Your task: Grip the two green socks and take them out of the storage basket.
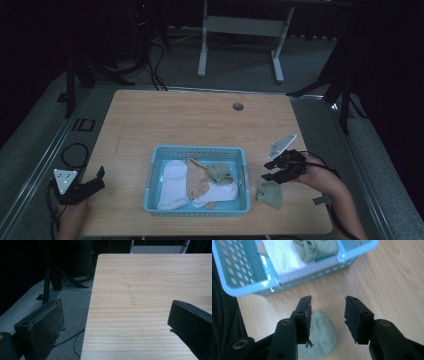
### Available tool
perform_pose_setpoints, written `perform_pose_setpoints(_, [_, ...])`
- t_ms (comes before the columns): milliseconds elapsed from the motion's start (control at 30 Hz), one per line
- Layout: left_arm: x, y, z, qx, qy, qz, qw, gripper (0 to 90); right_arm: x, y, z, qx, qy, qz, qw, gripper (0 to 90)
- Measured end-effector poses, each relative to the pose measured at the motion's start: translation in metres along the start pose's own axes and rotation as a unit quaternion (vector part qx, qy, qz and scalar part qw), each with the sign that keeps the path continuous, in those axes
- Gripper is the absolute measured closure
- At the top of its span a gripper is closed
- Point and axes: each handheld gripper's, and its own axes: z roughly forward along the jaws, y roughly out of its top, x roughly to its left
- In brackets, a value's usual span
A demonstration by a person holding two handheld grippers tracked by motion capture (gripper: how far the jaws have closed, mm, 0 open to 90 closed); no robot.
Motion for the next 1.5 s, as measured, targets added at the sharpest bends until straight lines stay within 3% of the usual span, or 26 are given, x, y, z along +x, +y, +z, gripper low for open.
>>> perform_pose_setpoints(567, [0.000,0.000,0.000,0.000,-0.002,-0.001,1.0000,0.4,0.013,0.051,0.004,-0.021,0.009,-0.060,0.9979,57.8])
perform_pose_setpoints(1500, [0.001,0.000,0.000,-0.001,-0.006,-0.002,1.0000,0.3,0.043,0.096,0.068,0.014,0.053,-0.119,0.9914,56.5])
